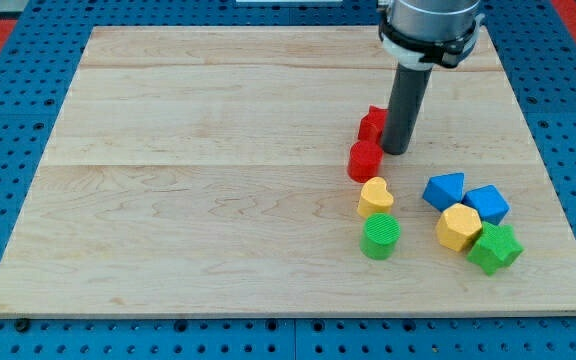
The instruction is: Place the red star at the center of the board
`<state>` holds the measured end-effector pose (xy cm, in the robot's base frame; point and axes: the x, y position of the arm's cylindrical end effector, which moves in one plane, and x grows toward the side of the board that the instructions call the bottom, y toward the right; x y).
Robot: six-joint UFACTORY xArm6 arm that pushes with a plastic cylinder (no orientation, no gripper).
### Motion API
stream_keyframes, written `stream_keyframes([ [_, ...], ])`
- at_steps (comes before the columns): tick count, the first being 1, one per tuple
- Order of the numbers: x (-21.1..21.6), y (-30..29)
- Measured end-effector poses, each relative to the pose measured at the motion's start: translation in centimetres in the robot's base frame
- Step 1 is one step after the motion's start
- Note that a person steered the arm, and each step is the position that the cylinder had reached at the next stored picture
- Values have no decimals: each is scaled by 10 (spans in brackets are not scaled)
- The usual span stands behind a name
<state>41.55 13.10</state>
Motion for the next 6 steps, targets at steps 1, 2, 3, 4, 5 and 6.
stream_keyframes([
  [1,2,66],
  [2,24,128],
  [3,64,159],
  [4,55,105],
  [5,33,47],
  [6,-1,31],
])
